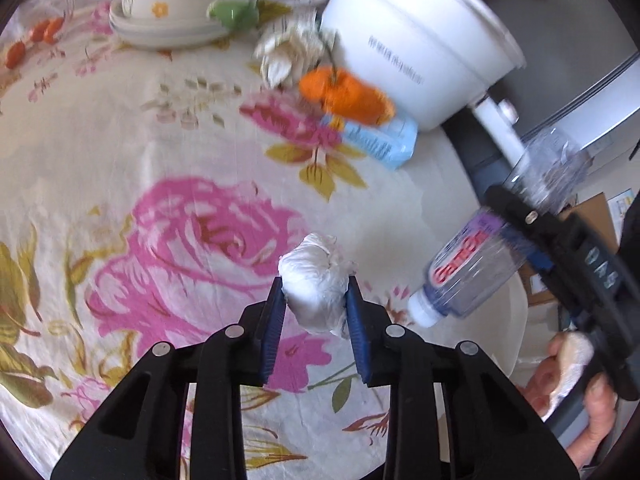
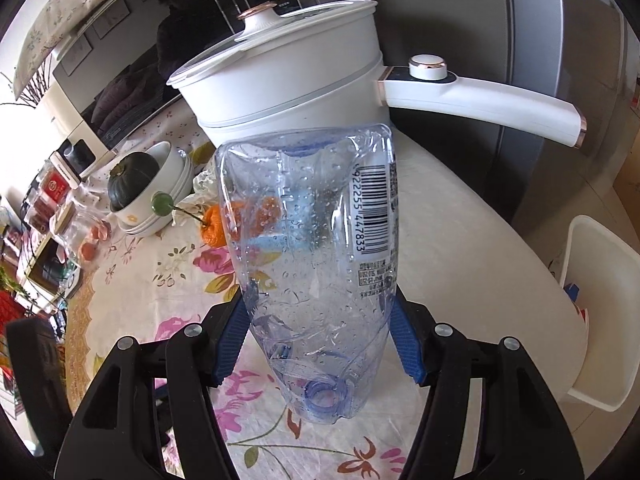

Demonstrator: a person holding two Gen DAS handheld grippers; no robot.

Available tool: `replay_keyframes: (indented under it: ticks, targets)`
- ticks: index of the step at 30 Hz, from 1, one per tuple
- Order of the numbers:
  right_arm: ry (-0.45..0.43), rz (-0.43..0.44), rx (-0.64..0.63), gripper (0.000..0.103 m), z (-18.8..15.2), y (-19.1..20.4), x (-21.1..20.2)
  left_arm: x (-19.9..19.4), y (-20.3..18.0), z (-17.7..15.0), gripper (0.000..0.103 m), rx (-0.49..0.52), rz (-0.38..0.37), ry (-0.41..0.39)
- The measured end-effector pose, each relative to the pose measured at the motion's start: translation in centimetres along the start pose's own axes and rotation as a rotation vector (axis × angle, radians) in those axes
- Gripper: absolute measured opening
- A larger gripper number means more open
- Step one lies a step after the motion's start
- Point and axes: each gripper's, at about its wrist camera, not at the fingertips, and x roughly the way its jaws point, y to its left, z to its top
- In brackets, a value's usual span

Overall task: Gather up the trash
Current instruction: 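Carry the bottle and tissue to the white bin and open both tools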

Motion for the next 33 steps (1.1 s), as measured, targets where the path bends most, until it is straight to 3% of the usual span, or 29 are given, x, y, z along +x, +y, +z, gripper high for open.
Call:
replay_keyframes:
  ticks: [11, 16, 25, 33]
  targets:
    - [-0.063, 0.021, -0.023, 0.06, 0.0, 0.1, -2.6, -5.2, -2.8, 0.9, 0.03, 0.066, -0.042, -0.252]
    - [-0.104, 0.009, -0.026, 0.06, 0.1, -1.0, -4.3, -6.1, -4.5, 1.2, 0.031, 0.085, -0.054, -0.322]
    - [-0.173, -0.015, -0.002, 0.06, 0.4, -4.4, -8.1, -5.0, -7.7, 0.8, 0.031, 0.112, -0.107, -0.328]
    - [-0.215, -0.086, 0.027, 0.06, -0.2, -9.4, -11.4, -3.4, -12.4, -0.3, 0.031, 0.169, -0.157, -0.324]
